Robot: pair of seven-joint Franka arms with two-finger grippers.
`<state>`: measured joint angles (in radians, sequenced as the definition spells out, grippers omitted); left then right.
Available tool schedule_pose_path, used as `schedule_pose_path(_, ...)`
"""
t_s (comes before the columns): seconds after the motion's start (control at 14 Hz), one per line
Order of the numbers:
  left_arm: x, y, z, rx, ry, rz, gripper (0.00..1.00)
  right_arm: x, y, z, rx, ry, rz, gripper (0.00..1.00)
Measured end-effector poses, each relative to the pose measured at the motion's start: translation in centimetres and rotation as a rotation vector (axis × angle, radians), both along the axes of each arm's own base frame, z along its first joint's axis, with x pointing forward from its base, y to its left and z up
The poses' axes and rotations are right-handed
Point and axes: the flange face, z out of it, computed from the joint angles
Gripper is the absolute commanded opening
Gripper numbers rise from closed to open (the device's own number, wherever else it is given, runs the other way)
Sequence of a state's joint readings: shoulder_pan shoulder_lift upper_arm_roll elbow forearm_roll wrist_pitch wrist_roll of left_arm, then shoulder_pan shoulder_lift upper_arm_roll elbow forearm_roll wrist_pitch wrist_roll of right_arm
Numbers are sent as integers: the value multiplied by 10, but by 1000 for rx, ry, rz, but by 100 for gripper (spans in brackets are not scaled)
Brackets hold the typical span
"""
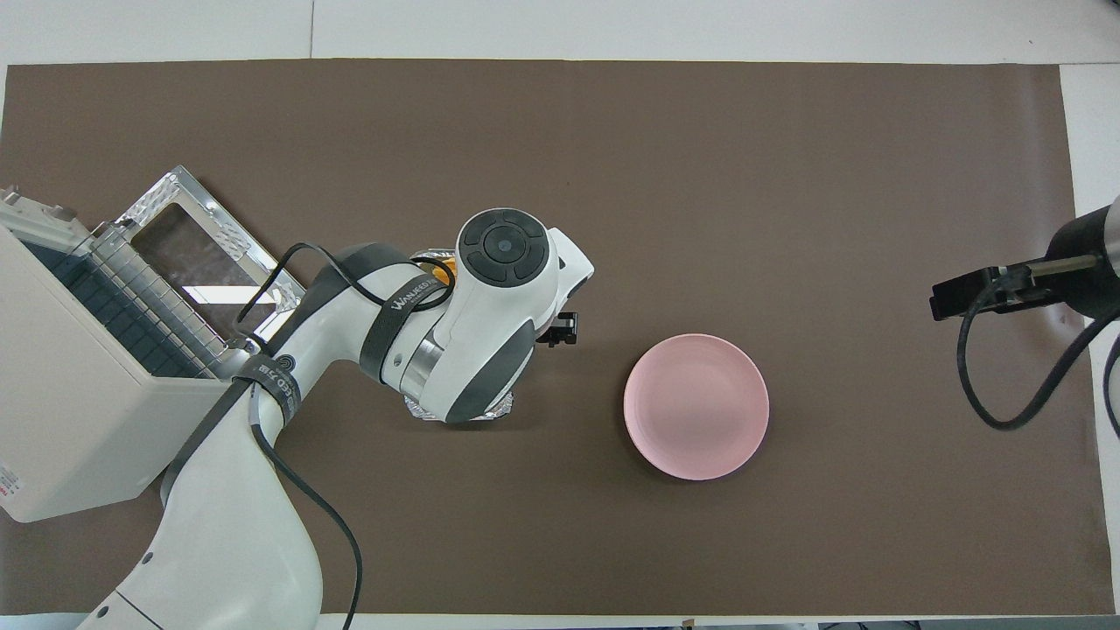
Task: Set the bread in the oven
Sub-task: 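Reach the left gripper over and grasp the foil tray, then lift the foil tray with the left gripper into the oven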
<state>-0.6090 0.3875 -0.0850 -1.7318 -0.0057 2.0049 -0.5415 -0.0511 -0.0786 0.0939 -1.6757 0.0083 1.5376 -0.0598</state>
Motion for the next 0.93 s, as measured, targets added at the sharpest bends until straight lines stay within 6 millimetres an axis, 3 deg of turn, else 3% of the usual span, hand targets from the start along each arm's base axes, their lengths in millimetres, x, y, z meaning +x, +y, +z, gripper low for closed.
schedule_pose_path(0.72,-5,8,-20,17,11,25,26,0,0,0,0,0,0,100)
schedule_pose_path(0.86,-6,9,-25,16,10,27,0,0,0,0,0,0,0,100)
schedule_pose_path(0.93,-7,10,-28,19,13,32,0,0,0,0,0,0,0,100)
